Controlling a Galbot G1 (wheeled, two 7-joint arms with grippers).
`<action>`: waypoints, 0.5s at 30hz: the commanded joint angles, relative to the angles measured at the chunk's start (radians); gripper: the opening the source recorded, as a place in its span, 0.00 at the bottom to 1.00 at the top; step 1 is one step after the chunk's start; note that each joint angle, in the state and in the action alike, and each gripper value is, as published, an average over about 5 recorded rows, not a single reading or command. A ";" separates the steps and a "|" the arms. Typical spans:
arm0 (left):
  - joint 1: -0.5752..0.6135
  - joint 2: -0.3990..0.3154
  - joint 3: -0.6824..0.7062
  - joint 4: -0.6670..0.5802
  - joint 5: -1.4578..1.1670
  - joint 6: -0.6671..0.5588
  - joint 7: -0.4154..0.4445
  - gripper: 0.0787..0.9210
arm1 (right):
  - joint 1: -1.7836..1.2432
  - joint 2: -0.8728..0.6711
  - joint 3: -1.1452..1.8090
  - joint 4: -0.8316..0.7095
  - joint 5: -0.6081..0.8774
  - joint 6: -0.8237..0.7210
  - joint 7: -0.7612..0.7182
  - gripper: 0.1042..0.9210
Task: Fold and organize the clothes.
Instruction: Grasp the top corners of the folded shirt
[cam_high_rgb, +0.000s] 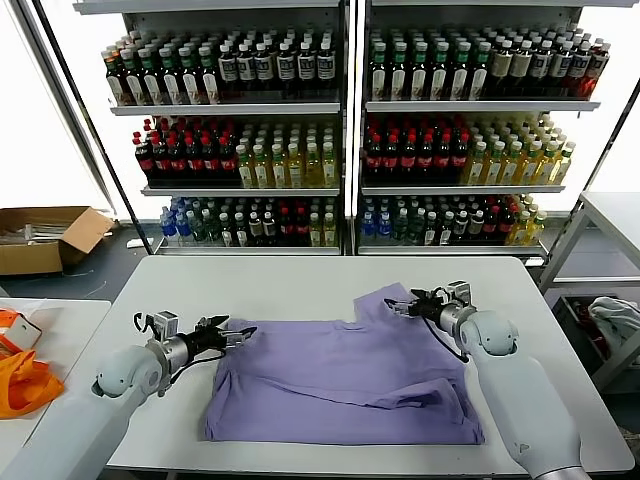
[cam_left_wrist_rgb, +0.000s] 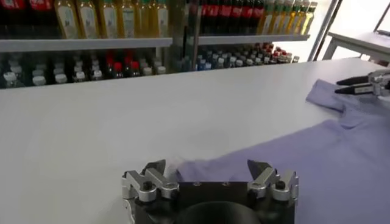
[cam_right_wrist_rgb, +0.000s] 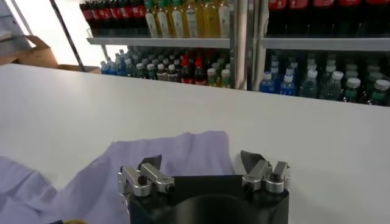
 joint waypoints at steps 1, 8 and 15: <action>0.050 -0.004 0.016 0.005 0.007 0.015 0.008 0.87 | 0.035 0.022 -0.024 -0.058 -0.011 -0.006 0.001 0.82; 0.051 -0.011 0.009 0.004 0.001 0.007 0.009 0.69 | 0.008 0.016 -0.022 -0.013 0.006 -0.011 0.000 0.60; 0.020 -0.023 0.020 0.034 0.006 -0.002 0.011 0.45 | -0.012 0.016 -0.006 0.017 0.076 -0.031 0.019 0.34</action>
